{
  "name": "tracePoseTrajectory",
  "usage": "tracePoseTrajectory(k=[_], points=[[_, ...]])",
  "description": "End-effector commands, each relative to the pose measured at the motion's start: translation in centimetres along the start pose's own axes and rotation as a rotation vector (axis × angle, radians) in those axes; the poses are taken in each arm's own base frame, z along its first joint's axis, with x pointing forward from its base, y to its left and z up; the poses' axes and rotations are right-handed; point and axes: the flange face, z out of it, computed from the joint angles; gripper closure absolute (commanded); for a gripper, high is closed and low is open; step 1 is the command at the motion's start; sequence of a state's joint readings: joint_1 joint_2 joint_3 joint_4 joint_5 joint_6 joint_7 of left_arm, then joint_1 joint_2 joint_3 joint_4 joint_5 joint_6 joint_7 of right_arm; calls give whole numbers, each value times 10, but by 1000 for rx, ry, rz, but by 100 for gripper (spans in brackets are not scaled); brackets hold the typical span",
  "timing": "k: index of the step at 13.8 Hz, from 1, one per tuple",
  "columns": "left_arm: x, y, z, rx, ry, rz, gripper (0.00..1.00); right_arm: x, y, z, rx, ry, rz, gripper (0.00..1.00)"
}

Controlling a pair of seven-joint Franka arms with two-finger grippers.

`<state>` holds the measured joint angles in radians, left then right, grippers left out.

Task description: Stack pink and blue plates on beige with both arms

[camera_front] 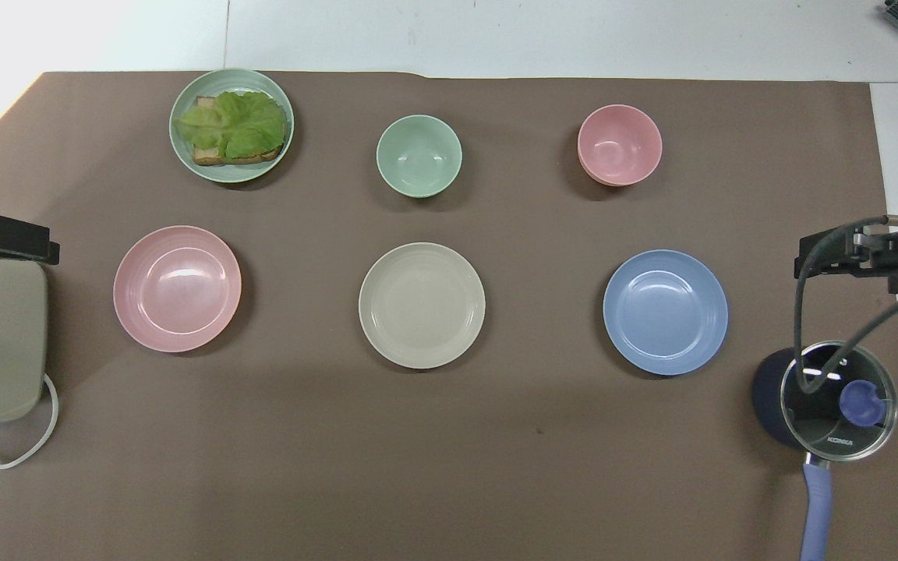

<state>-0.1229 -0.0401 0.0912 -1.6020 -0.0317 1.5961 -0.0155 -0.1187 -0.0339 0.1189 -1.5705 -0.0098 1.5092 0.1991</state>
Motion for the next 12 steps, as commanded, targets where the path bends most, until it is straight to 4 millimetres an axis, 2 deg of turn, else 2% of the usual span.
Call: tracePoseTrajectory(k=[1, 12], points=[[-6, -1, -3, -11, -5, -8, 0, -6, 4, 0, 28, -5, -27, 0], [-6, -1, -3, -11, -7, -10, 0, -5, 0, -2, 22, 10, -33, 0]])
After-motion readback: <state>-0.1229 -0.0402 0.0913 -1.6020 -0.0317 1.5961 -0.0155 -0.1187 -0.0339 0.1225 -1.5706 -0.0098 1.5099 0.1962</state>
